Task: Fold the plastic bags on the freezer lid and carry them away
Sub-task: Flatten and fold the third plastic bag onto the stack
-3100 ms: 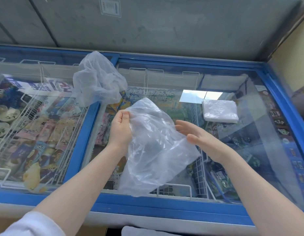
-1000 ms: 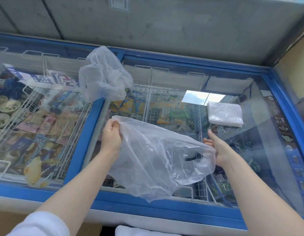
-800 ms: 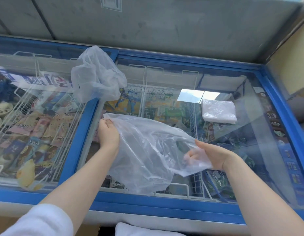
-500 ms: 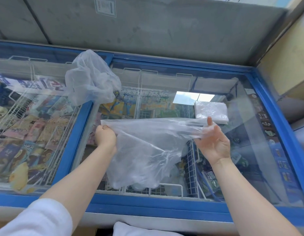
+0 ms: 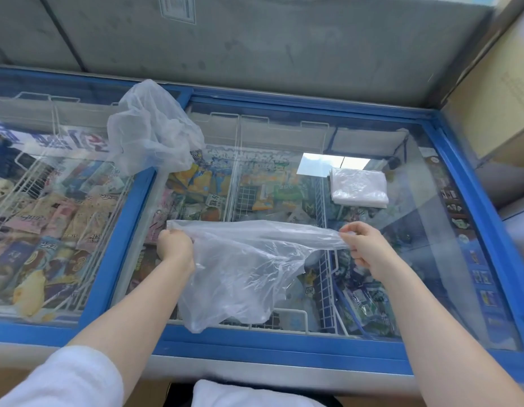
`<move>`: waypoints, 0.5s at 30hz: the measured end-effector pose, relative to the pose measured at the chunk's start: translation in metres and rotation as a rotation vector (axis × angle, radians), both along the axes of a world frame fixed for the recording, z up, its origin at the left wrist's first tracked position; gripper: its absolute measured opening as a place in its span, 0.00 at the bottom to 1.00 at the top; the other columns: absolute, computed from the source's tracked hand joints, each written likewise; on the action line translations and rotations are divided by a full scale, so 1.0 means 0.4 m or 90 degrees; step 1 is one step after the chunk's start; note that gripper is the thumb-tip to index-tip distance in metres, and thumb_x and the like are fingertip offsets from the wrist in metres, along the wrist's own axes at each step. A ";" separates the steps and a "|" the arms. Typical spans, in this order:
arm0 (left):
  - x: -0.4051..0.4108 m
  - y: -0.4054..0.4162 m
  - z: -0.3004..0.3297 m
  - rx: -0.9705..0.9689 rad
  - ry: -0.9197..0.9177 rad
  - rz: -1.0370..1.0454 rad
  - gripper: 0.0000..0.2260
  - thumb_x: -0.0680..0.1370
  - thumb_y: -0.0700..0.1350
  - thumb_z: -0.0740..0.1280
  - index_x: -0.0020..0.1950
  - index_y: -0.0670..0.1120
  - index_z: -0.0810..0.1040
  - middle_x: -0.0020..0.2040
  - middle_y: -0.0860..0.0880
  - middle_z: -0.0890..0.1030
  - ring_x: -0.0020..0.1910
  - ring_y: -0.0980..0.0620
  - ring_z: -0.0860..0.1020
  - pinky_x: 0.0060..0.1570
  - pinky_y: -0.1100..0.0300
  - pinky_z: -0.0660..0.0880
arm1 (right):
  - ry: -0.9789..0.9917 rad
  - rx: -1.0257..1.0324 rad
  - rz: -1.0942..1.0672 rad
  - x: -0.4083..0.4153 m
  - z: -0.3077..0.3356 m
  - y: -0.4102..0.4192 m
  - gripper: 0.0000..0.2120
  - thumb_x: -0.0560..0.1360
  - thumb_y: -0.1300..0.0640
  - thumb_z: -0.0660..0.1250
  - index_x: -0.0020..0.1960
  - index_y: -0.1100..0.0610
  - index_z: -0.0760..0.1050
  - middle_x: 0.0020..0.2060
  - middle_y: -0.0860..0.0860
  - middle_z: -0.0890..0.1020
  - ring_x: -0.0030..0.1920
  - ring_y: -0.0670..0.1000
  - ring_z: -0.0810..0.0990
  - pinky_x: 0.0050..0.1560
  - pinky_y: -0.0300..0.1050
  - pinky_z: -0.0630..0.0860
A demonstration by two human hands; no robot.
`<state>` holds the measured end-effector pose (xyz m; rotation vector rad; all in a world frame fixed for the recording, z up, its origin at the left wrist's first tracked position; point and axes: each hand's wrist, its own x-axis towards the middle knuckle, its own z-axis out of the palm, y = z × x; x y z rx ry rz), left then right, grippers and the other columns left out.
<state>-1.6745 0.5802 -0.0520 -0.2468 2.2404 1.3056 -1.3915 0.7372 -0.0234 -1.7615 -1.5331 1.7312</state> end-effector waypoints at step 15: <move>-0.012 -0.003 0.047 0.306 0.004 -0.022 0.07 0.78 0.51 0.63 0.50 0.50 0.77 0.52 0.47 0.79 0.53 0.47 0.78 0.59 0.46 0.73 | 0.440 -0.005 -0.155 -0.021 0.044 0.011 0.10 0.77 0.68 0.58 0.41 0.57 0.70 0.32 0.50 0.82 0.34 0.48 0.81 0.36 0.38 0.79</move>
